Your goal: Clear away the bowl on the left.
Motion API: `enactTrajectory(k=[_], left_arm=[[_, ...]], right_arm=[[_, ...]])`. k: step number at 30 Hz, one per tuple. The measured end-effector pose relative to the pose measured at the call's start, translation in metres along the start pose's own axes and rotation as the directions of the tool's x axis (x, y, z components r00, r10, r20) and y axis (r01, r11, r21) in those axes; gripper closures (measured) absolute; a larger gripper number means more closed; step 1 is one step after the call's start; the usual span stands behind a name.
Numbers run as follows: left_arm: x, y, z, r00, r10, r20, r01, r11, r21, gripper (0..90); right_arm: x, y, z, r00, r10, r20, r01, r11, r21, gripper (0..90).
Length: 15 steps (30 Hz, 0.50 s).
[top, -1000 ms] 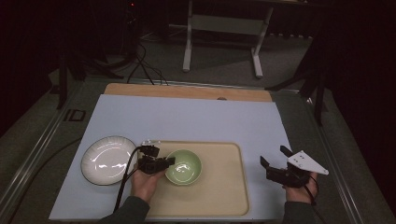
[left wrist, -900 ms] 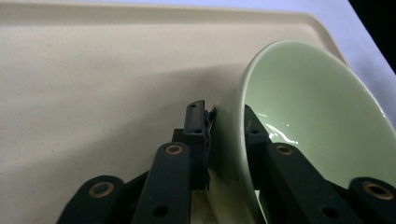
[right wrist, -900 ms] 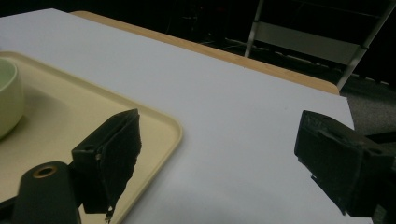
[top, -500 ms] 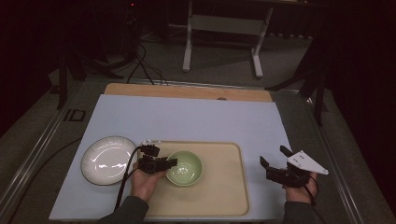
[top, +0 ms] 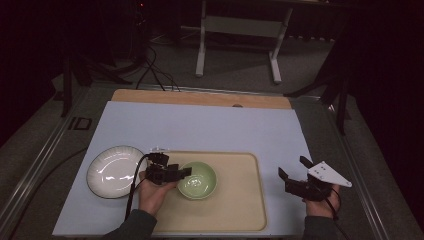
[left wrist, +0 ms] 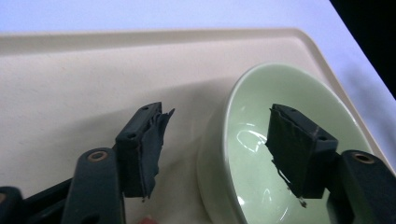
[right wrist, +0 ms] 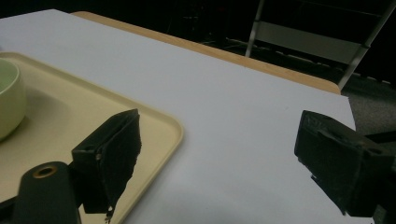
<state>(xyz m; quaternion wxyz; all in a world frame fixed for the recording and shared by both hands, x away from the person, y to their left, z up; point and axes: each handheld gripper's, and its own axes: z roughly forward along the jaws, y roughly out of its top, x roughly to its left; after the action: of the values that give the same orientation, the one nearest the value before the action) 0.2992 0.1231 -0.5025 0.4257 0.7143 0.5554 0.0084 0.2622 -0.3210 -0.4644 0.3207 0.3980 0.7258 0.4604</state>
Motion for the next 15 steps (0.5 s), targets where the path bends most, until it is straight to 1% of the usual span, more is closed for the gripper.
enactTrajectory(k=[1,5,6,7,11,15], left_arm=[[0.000,0.001,-0.002,1.0000,0.001,-0.004,-0.001,1.0000,-0.007,35.1],[-0.001,0.003,-0.008,0.9995,0.011,-0.031,-0.012,0.9997,-0.020,33.9],[-0.001,0.003,-0.008,0.9995,0.011,-0.031,-0.012,0.9997,-0.020,33.9],[-0.001,0.004,-0.011,0.9989,0.022,-0.042,-0.023,0.9995,-0.023,33.9],[-0.004,0.007,-0.019,0.9973,0.050,-0.054,-0.052,0.9980,-0.036,33.9],[-0.006,0.010,-0.028,0.9923,0.089,-0.086,-0.093,0.9944,-0.050,33.9]], right_arm=[[0.000,0.000,0.000,1.0000,0.000,0.000,0.000,1.000,0.000,14.1],[0.000,0.000,0.000,1.0000,0.001,0.000,-0.001,1.000,-0.001,14.2],[0.000,0.000,0.000,1.0000,0.001,0.000,-0.001,1.000,-0.001,14.2],[0.000,0.000,0.000,1.0000,0.002,0.000,-0.002,1.000,-0.001,14.2],[0.000,0.000,0.000,1.0000,0.003,-0.001,-0.003,1.000,-0.001,14.2],[0.000,0.000,0.000,1.0000,0.002,-0.003,-0.002,1.000,-0.001,14.2]])
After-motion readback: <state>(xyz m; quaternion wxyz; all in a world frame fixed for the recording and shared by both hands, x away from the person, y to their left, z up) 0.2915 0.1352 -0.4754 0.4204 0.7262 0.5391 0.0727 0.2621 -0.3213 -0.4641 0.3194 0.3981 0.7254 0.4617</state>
